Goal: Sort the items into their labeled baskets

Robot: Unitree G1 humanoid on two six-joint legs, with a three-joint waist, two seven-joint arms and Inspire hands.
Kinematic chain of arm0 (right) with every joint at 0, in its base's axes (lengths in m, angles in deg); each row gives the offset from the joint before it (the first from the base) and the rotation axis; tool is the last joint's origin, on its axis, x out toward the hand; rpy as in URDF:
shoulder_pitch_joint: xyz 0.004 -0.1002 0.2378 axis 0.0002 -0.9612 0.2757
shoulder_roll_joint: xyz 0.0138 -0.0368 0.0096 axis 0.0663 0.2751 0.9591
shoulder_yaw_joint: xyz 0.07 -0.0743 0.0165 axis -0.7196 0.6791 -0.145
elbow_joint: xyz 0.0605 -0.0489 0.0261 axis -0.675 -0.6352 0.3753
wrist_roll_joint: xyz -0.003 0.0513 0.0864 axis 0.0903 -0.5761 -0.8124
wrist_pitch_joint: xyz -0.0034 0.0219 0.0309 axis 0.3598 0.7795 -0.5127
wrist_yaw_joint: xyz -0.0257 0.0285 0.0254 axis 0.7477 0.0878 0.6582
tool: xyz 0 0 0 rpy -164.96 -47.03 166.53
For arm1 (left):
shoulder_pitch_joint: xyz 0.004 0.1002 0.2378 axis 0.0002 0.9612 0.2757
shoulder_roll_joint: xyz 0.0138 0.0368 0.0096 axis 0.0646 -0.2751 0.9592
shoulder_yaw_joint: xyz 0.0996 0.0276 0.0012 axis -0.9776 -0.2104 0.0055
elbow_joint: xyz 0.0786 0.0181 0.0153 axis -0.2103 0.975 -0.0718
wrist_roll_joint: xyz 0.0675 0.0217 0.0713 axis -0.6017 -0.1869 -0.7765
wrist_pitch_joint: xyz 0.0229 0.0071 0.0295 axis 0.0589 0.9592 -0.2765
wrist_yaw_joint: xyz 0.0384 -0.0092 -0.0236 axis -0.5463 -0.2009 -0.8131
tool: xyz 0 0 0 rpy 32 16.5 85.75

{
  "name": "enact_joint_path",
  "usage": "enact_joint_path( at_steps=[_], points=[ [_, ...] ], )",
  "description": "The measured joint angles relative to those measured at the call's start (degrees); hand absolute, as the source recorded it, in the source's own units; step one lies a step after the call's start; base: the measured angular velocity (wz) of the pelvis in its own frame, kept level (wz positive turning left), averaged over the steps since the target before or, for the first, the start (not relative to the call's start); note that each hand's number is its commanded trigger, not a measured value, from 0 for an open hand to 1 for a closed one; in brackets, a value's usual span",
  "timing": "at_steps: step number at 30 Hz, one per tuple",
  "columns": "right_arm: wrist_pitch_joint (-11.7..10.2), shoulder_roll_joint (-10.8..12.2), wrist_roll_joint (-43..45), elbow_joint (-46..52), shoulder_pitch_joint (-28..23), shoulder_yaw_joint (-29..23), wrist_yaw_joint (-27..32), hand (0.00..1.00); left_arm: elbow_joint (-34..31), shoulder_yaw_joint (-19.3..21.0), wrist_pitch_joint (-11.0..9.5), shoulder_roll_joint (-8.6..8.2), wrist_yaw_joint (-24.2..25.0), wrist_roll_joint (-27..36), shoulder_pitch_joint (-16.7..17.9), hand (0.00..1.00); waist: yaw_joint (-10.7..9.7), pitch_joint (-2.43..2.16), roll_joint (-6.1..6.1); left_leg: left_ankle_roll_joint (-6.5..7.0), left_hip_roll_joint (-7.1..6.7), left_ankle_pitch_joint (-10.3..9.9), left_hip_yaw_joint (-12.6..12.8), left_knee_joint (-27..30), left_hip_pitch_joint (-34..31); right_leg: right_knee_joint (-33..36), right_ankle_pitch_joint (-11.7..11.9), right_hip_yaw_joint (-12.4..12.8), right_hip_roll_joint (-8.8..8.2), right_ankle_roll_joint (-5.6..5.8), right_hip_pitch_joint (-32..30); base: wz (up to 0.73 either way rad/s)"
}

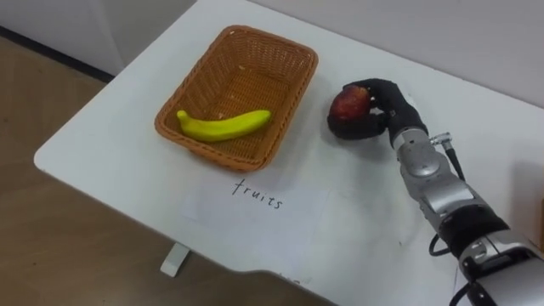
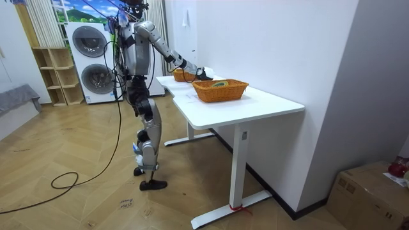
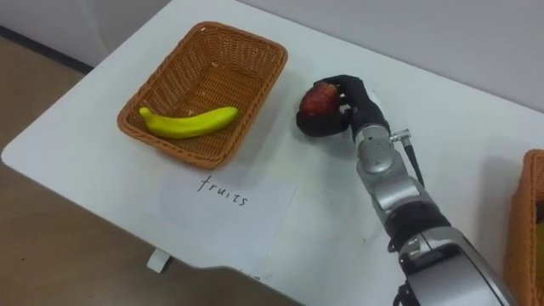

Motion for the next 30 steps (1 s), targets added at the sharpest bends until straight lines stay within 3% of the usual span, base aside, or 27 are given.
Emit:
enact_joint_path(
  at_steps=[8,12,13,16,22,28,30],
  points=[
    [1.11,0.00,1.32,0.58,-0.27,-0.10,-0.52,1.00,-0.18,1.33,0.11,-0.02,-0.85,0.00,0.18,0.00,-0.15,-0.07,0.12,-0.01,-0.01,-0.02,-0.24,-0.06,0.68,-0.06,0.01,-0.04,0.24,0.00,0.73,0.00],
    [2.27,-0.08,1.21,2.30,-1.15,-0.11,-0.60,1.00,-1.50,2.26,0.10,-0.01,-0.85,0.02,1.07,0.00,-0.39,-0.34,0.42,-0.01,-0.03,-0.02,-0.23,-0.15,1.56,-0.31,0.02,-0.01,0.26,0.03,1.60,0.01],
    [2.42,-0.08,1.25,2.78,-1.99,-0.13,-0.80,1.00,-1.60,2.47,0.10,-0.01,-0.84,-0.06,1.34,0.00,-0.47,-0.73,0.62,-0.01,-0.04,-0.02,-0.21,-0.29,2.03,-0.85,0.10,-0.02,0.31,0.16,2.33,0.00],
    [2.89,-0.07,1.98,3.18,-2.38,-0.40,-2.38,1.00,-2.09,3.67,0.08,-0.10,-0.68,-0.53,2.07,0.00,-1.06,-1.09,1.12,-0.01,-0.05,-0.02,-0.25,-0.52,2.94,-1.12,0.12,0.02,0.19,0.20,3.20,0.00],
    [3.74,-0.89,1.70,7.55,-2.44,-2.34,-2.83,1.00,-4.20,5.85,0.17,-0.23,-0.68,-0.58,4.31,0.00,-3.14,-1.31,1.15,0.00,-0.03,0.00,-0.15,-0.39,3.90,-1.06,0.12,-0.01,-0.04,0.21,4.23,-0.01],
    [3.92,-0.90,1.26,7.67,-2.46,-4.00,-3.05,1.00,-4.17,6.16,0.19,-0.25,-0.74,-0.58,4.48,0.00,-3.40,-1.35,1.08,0.00,-0.01,-0.01,-0.19,-1.02,6.63,-0.99,0.12,-0.02,-0.01,0.21,6.62,0.00],
    [4.06,-1.00,-0.14,8.26,-2.46,-3.98,-3.13,1.00,-4.17,6.22,0.20,-0.16,-0.74,-0.60,4.76,0.00,-3.32,-1.59,0.84,-0.01,-0.01,-0.01,-0.15,-1.39,6.88,-0.92,0.12,0.04,0.01,0.21,7.04,0.00]
  ],
)
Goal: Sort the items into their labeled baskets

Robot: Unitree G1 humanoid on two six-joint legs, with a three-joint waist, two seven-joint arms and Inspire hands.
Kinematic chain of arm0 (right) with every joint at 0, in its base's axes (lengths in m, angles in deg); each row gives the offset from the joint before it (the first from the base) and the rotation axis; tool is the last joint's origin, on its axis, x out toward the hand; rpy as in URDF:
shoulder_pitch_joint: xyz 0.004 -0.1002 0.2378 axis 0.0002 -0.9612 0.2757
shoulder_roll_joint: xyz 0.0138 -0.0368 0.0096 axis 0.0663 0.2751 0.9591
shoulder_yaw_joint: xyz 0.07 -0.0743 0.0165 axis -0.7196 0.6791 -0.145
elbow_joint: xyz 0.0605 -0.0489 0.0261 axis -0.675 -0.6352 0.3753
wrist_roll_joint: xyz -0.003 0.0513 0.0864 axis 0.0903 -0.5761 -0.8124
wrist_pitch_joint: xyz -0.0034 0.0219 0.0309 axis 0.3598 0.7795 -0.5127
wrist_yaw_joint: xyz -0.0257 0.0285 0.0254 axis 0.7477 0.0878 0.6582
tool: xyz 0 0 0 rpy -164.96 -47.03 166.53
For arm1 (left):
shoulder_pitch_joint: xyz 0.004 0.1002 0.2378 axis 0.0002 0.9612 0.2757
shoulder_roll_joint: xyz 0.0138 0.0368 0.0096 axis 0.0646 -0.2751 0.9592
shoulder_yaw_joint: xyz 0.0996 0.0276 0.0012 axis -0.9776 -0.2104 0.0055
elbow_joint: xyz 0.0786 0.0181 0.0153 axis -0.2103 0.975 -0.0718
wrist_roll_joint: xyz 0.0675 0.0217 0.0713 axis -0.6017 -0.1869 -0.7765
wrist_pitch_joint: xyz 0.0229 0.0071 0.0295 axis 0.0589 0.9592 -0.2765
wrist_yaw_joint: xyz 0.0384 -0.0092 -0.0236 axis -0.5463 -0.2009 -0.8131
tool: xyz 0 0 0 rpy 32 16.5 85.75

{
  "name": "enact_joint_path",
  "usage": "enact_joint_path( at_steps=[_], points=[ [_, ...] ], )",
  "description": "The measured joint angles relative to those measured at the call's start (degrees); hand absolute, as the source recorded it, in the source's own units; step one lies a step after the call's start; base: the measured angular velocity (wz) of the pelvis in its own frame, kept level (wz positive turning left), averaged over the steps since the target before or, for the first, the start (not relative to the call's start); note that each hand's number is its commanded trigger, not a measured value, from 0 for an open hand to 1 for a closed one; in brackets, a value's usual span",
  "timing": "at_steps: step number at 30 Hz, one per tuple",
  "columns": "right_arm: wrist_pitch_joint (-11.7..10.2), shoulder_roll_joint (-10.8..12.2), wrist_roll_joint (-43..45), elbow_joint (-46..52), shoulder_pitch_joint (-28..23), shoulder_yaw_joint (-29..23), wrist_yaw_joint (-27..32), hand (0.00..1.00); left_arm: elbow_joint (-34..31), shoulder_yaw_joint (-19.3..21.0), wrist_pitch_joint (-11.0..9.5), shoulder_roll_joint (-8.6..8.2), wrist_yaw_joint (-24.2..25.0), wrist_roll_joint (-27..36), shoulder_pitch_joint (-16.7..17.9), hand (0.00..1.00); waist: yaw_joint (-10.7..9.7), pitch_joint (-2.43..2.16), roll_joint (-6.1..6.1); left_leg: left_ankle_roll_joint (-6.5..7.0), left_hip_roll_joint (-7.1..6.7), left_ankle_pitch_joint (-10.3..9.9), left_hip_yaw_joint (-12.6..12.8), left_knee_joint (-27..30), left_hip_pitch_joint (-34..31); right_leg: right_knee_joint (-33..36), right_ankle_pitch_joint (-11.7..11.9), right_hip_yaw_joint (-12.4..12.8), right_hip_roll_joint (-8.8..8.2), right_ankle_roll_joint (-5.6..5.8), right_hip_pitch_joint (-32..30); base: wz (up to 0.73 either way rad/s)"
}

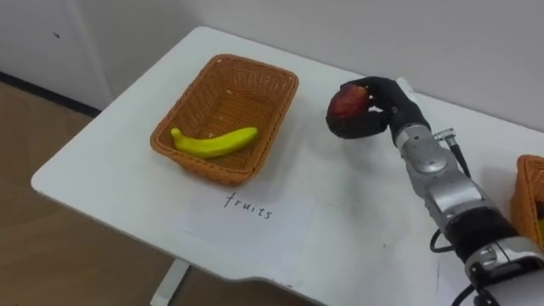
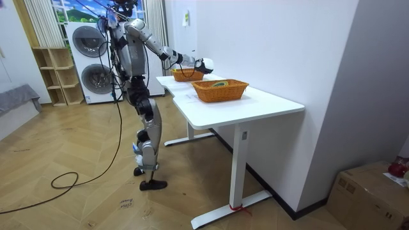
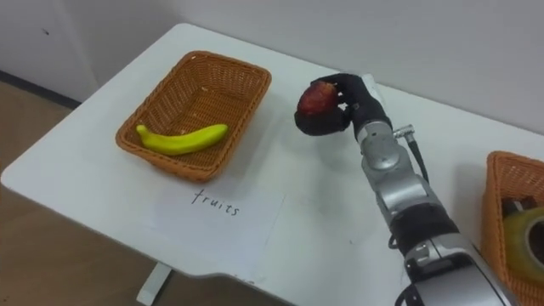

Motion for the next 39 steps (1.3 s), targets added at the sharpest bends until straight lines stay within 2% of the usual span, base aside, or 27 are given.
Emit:
enact_joint_path(
  at_steps=[8,16,24,29,35,39],
  points=[
    [-0.01,-0.45,-0.14,9.41,0.00,0.03,0.14,1.00,-0.04,0.00,-0.07,0.07,0.17,0.01,0.18,0.00,-0.16,-0.28,-0.49,0.00,-0.04,0.00,-0.27,-0.09,1.99,-0.13,-0.07,-0.03,0.01,0.12,2.01,0.01],
    [0.00,-0.46,0.18,14.86,0.00,0.29,-0.92,1.00,-0.28,-0.01,-0.02,0.44,2.35,-1.23,1.19,0.00,-0.16,0.04,-0.44,0.02,-0.08,-0.02,-0.43,-0.82,3.17,-0.18,-0.21,-0.21,0.01,0.32,3.02,0.00],
    [0.24,0.10,1.83,15.12,0.00,1.19,-1.97,1.00,-2.17,0.05,0.48,0.47,4.63,-2.35,1.90,0.00,0.43,-0.10,-1.25,0.02,-0.11,-0.02,-1.02,-0.71,2.74,-0.17,-0.22,-1.90,-0.04,0.35,2.88,0.04],
    [1.28,0.18,3.27,15.11,0.00,3.16,-2.56,1.00,-3.25,0.53,1.13,0.44,5.15,-2.32,1.87,0.00,1.81,-0.17,-1.42,0.02,-0.11,-0.02,-1.43,-0.75,2.68,-0.16,-0.26,-2.35,-0.12,0.41,2.85,0.04],
    [1.33,0.36,3.92,15.10,0.00,5.21,-3.08,1.00,-3.38,0.54,1.25,0.44,5.11,-2.31,1.85,0.00,3.21,-0.16,-1.62,0.02,-0.11,-0.02,-1.65,-0.85,2.71,-0.13,-0.33,-2.43,-0.17,0.51,2.87,0.02],
    [2.06,0.99,4.28,15.10,0.00,5.73,-3.11,1.00,-3.37,0.53,1.53,0.46,5.07,-2.31,1.86,0.00,3.86,0.12,-2.06,0.02,-0.14,-0.01,-1.64,-0.82,2.75,-0.10,-0.40,-2.09,-0.21,0.60,2.93,0.00]
  ],
)
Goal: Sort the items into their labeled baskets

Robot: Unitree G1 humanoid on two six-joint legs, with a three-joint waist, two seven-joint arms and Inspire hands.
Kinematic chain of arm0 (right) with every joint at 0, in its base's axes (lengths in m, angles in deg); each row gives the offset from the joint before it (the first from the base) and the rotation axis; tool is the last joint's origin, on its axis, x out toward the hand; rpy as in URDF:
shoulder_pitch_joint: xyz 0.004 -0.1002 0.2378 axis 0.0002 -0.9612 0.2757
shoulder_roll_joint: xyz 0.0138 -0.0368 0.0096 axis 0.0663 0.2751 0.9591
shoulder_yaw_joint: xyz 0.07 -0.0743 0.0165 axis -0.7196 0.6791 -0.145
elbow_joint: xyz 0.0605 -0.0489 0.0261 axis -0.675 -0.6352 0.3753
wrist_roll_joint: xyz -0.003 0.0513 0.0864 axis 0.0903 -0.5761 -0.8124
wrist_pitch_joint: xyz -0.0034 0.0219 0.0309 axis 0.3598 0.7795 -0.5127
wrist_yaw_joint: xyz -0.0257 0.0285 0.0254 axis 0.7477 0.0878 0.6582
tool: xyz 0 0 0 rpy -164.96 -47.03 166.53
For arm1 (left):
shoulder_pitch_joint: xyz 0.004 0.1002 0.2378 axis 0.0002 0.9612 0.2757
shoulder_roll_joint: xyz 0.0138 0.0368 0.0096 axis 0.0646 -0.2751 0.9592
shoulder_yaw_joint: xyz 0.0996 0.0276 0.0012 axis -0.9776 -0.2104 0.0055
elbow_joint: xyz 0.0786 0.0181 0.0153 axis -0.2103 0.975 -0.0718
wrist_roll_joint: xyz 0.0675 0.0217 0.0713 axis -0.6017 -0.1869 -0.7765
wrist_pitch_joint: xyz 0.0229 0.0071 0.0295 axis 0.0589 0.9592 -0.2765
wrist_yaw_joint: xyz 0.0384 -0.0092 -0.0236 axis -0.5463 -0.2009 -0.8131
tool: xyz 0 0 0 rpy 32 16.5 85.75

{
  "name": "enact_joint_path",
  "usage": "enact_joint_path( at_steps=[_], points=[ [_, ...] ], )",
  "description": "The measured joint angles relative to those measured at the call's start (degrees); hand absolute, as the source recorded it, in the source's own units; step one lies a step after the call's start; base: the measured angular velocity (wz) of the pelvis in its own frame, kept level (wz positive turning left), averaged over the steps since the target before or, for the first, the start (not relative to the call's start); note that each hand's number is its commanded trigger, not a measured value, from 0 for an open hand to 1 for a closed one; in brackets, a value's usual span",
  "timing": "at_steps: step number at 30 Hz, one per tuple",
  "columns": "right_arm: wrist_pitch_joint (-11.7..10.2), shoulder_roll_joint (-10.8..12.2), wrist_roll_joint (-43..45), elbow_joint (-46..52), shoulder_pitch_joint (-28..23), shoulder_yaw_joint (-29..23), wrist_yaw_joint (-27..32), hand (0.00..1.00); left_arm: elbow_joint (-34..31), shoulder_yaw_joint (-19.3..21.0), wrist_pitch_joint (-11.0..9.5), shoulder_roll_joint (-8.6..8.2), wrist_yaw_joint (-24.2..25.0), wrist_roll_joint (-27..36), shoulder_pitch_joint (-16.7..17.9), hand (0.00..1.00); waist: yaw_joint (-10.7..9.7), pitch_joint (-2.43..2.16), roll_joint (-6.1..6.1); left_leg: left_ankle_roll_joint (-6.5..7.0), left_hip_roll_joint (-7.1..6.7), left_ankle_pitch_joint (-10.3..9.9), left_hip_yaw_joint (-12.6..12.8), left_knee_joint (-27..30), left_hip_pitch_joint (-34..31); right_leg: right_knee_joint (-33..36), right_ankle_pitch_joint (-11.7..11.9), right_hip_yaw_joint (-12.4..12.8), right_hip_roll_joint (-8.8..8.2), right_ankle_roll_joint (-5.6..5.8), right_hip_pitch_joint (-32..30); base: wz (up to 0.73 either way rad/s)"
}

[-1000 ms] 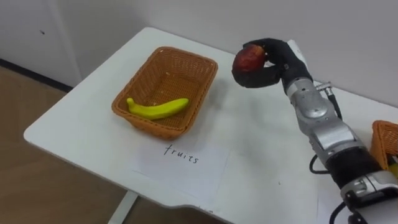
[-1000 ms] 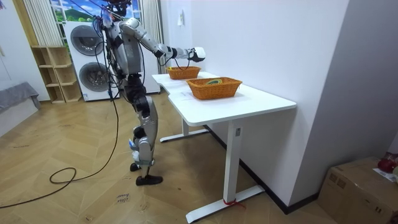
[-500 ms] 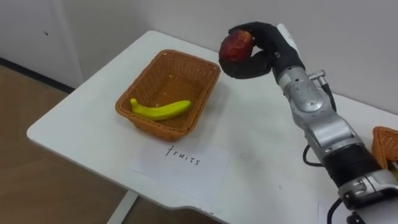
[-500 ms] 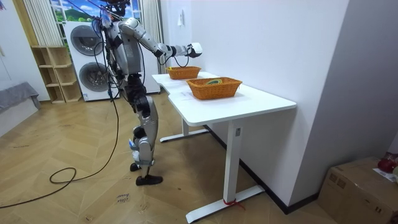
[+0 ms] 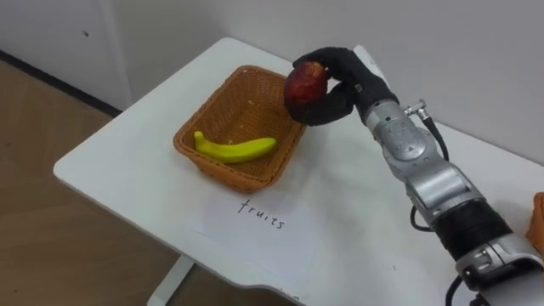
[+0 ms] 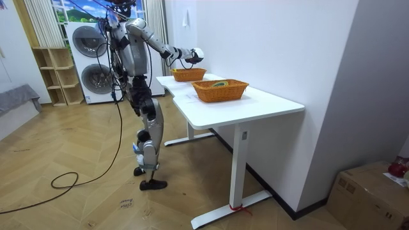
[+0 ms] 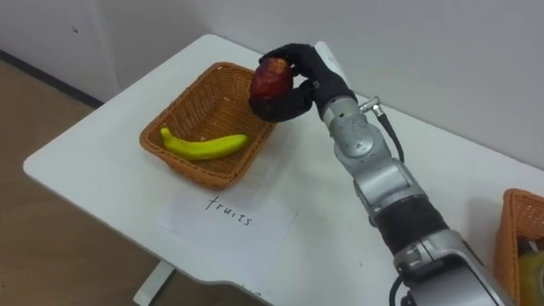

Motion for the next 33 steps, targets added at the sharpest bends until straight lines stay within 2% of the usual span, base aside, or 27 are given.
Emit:
enact_joint_path(
  at_steps=[2,3,8,18,26,33],
  points=[
    [0.06,0.00,-0.21,-0.20,0.00,0.32,0.04,1.00,0.09,0.02,0.02,0.18,-0.03,-0.01,-0.09,0.00,0.91,0.42,-0.55,0.00,0.00,0.00,0.04,-0.01,-0.07,-0.04,-0.05,0.16,0.02,0.03,-0.10,0.00],
    [0.13,0.00,-0.22,-0.27,0.00,0.61,0.04,1.00,0.21,0.02,0.03,0.17,-0.03,-0.01,-0.08,0.00,0.97,0.45,-0.59,-0.01,0.00,0.00,0.04,-0.02,-0.07,-0.03,-0.05,0.15,0.02,0.03,-0.10,0.00],
    [0.37,0.82,-0.37,-0.28,0.00,1.89,0.00,1.00,0.26,-0.02,0.07,0.15,-0.02,0.01,-0.07,0.00,1.61,0.46,-1.06,-0.01,-0.02,-0.01,0.00,0.01,-0.05,0.05,-0.05,0.06,0.00,0.02,-0.07,0.00],
    [0.38,0.87,0.25,-0.30,0.00,1.86,0.01,1.00,0.00,1.20,0.10,0.15,-0.03,-0.03,0.00,0.00,2.32,0.44,-1.10,-0.01,-0.06,-0.01,-0.61,0.07,-0.21,0.01,-0.05,-0.29,0.01,0.02,0.04,0.02],
    [0.38,1.02,5.62,-0.40,-0.01,1.88,0.01,1.00,-1.97,3.41,0.05,0.31,-0.02,-2.31,-0.01,0.00,2.48,0.49,-0.98,-0.01,-0.10,-0.01,-0.85,0.05,-0.40,-0.03,-0.05,-0.33,0.02,0.03,-0.02,0.01],
    [0.39,1.09,8.97,-0.41,-0.01,1.90,0.00,1.00,-2.74,3.40,0.04,0.77,-0.06,-2.79,-0.02,0.00,2.61,0.48,-0.98,-0.01,-0.10,-0.01,-0.86,0.10,-0.89,-0.07,-0.05,-0.34,0.03,0.03,-0.43,0.00]
  ],
)
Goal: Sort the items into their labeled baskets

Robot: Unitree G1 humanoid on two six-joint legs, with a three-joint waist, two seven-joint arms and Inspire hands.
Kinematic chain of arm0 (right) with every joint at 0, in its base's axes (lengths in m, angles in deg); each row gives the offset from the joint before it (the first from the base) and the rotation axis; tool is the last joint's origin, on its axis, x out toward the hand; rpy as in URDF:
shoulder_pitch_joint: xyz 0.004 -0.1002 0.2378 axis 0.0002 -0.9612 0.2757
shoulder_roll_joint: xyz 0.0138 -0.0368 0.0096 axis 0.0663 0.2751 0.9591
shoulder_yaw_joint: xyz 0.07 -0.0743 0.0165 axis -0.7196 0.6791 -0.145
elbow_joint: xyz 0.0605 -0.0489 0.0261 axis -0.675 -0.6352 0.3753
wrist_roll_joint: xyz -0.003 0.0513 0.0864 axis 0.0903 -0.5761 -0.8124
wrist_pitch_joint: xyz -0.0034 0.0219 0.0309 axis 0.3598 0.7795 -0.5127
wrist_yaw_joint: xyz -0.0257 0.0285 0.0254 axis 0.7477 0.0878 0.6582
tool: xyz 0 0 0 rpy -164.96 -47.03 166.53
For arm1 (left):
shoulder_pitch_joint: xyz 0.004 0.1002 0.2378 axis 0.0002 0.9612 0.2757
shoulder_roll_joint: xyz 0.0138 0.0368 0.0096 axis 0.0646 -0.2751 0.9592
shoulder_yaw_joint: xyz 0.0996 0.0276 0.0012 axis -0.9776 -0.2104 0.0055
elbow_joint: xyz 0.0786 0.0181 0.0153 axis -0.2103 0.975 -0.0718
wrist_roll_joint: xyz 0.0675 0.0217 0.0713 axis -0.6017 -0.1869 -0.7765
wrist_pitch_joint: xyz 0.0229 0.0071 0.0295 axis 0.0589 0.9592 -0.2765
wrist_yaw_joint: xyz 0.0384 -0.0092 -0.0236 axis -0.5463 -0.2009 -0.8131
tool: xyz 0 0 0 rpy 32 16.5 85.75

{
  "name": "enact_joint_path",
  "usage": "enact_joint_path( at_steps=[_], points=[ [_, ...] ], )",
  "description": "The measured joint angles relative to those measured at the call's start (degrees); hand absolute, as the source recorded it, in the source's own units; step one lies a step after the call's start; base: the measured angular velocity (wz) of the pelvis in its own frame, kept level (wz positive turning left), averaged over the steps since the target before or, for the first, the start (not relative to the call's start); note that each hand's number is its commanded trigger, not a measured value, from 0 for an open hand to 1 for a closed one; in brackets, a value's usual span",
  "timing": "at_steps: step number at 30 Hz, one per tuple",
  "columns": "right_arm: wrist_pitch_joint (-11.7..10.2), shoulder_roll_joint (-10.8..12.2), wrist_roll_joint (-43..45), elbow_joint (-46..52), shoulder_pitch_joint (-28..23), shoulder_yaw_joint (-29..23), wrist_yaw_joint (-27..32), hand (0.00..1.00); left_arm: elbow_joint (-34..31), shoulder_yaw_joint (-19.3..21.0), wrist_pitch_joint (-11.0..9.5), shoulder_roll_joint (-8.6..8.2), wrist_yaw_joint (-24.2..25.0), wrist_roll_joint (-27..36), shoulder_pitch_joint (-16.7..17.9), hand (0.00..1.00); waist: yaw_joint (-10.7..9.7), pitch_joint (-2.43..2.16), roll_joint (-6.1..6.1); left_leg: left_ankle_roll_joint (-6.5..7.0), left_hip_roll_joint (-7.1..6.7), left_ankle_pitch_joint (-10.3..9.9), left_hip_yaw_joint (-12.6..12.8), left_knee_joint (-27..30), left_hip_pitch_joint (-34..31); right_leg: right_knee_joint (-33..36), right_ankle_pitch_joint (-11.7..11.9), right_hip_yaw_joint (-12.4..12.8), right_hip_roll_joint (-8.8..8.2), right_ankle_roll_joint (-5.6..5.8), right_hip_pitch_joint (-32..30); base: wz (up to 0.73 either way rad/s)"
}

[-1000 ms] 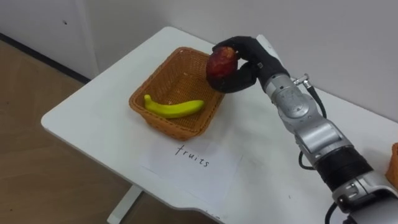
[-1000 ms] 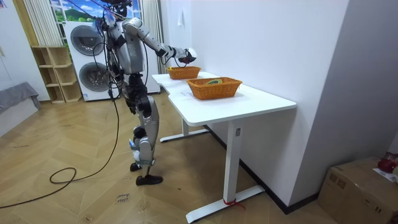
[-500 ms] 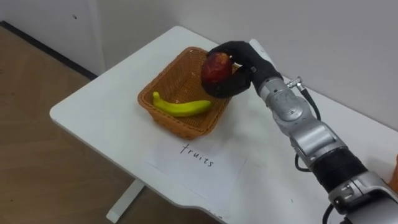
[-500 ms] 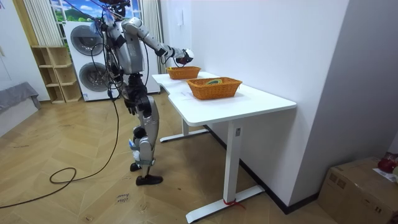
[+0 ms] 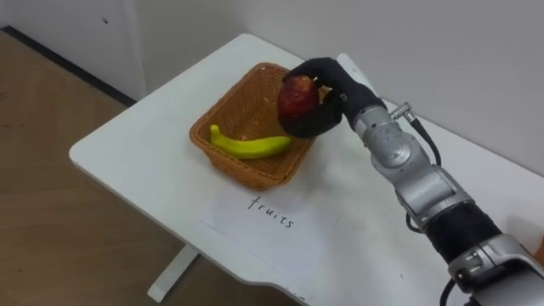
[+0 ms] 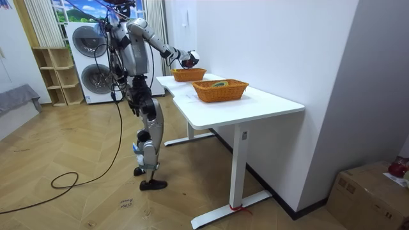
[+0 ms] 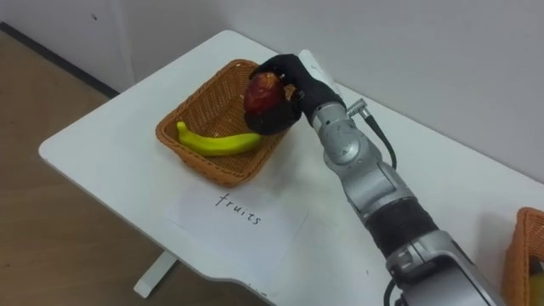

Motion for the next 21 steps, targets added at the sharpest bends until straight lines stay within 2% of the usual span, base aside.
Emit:
enact_joint_path(
  at_steps=[4,5,6,7,8,9,10,11,21],
  points=[
    [0.01,0.14,0.43,-0.48,-0.32,0.40,-0.03,1.00,0.01,0.00,0.01,0.09,0.00,-0.02,0.02,0.00,0.18,0.00,0.02,0.00,0.00,0.00,-0.03,0.00,-0.09,-0.04,0.00,0.01,0.01,0.00,-0.09,0.00],
    [0.02,0.18,0.46,-0.47,-0.57,0.40,-0.03,0.98,0.01,0.00,0.02,0.09,0.00,-0.02,0.03,0.00,0.27,0.01,0.03,0.00,0.00,0.00,-0.03,0.00,-0.13,-0.04,0.00,0.01,0.01,0.00,-0.13,0.00],
    [0.02,0.19,0.46,-0.47,-0.73,0.40,-0.03,0.91,0.01,0.00,0.02,0.09,0.00,-0.03,0.04,0.00,0.31,0.01,0.03,0.00,0.00,0.00,-0.04,0.00,-0.14,-0.03,0.00,0.01,0.01,0.00,-0.15,0.00],
    [0.03,0.20,0.46,-0.47,-1.02,0.40,-0.03,0.80,0.01,0.00,0.02,0.09,0.00,-0.04,0.04,0.00,0.41,0.01,0.05,0.00,0.00,0.00,-0.05,-0.01,-0.17,-0.03,0.00,0.01,0.01,0.00,-0.17,0.00],
    [0.05,0.22,0.46,-0.47,-1.19,0.40,-0.06,0.63,0.01,0.00,0.03,0.08,0.00,-0.04,0.04,0.00,0.50,0.03,0.08,0.00,0.00,0.00,-0.05,-0.01,-0.20,-0.03,0.00,0.02,0.01,0.00,-0.21,0.00],
    [0.05,0.22,0.46,-0.47,-1.24,0.40,-0.06,0.44,0.01,0.00,0.03,0.08,0.00,-0.04,0.04,0.00,0.54,0.03,0.10,0.00,0.00,0.00,-0.05,-0.01,-0.21,-0.03,0.00,0.02,0.01,0.00,-0.23,0.00],
    [0.07,0.22,0.52,-0.48,-1.27,0.40,-0.09,0.19,0.01,0.00,0.04,0.09,0.00,-0.06,0.05,0.00,0.77,0.02,0.14,0.00,0.00,0.00,-0.07,-0.01,-0.27,-0.03,0.00,0.01,0.02,0.00,-0.25,0.00],
    [0.07,0.22,0.62,-0.48,-1.27,0.40,-0.09,0.02,0.01,0.01,0.05,0.09,0.00,-0.08,0.04,0.00,0.84,0.01,0.17,0.00,0.00,0.00,-0.11,-0.02,-0.30,-0.03,0.00,0.00,0.03,0.00,-0.28,0.00],
    [0.07,0.27,0.71,-0.46,-1.28,0.40,-0.11,0.00,0.00,-0.01,0.13,0.09,0.03,-1.17,0.03,0.00,1.25,0.00,0.21,0.00,-0.06,0.00,-0.75,-0.02,-0.35,-0.02,0.00,-0.04,0.01,0.00,-0.15,0.03]
  ],
)
